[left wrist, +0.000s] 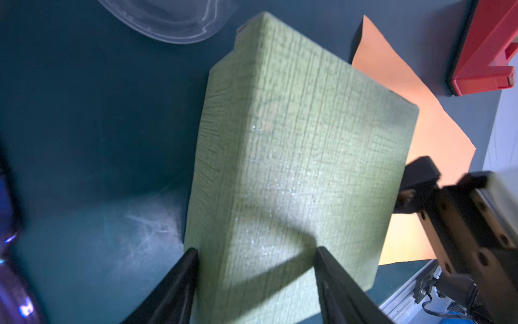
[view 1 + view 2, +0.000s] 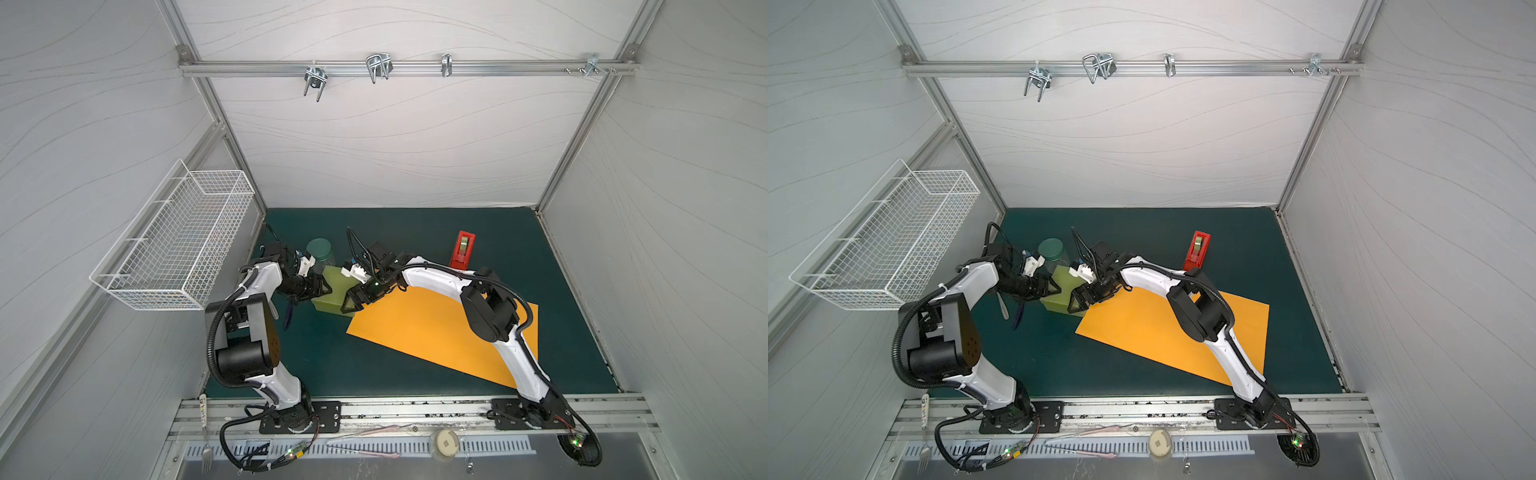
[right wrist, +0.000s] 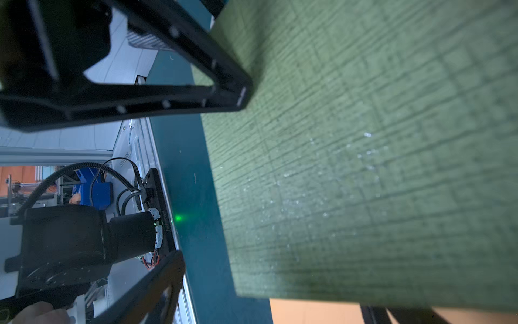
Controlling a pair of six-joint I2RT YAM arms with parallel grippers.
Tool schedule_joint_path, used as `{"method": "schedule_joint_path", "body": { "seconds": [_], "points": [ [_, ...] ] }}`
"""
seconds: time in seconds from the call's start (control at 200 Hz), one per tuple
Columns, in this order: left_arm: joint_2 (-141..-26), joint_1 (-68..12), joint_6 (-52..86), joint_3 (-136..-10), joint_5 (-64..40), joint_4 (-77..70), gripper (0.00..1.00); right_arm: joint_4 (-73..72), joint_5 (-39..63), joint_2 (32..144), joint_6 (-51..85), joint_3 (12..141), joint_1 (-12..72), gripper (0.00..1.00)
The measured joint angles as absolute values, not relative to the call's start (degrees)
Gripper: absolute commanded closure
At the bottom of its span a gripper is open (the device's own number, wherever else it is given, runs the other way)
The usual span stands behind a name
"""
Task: Wrap a gift box in wrapping paper
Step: Pick up the gift box from the middle-left of the table.
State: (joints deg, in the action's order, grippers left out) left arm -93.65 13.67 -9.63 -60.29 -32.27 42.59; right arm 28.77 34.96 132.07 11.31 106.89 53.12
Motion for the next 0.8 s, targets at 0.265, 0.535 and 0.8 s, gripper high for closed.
{"method": "schedule_joint_path", "body": {
  "seconds": [0.265, 0.535, 0.8],
  "points": [
    [-93.9, 14.0, -10.2, -60.3, -34.4, 43.0, 0.39, 30.9, 35.2, 132.1, 11.5, 107.5, 52.8, 0.08],
    [-93.9, 13.9, -11.1, -60.3, -37.4, 45.1, 0.39, 31.5, 35.5, 128.4, 10.5, 103.9, 52.3, 0.08],
    [-93.5, 8.7, -11.7, -60.4, -38.6, 46.6, 0.38, 29.5, 35.8, 119.8, 8.8, 94.9, 50.2, 0.08]
  ]
}}
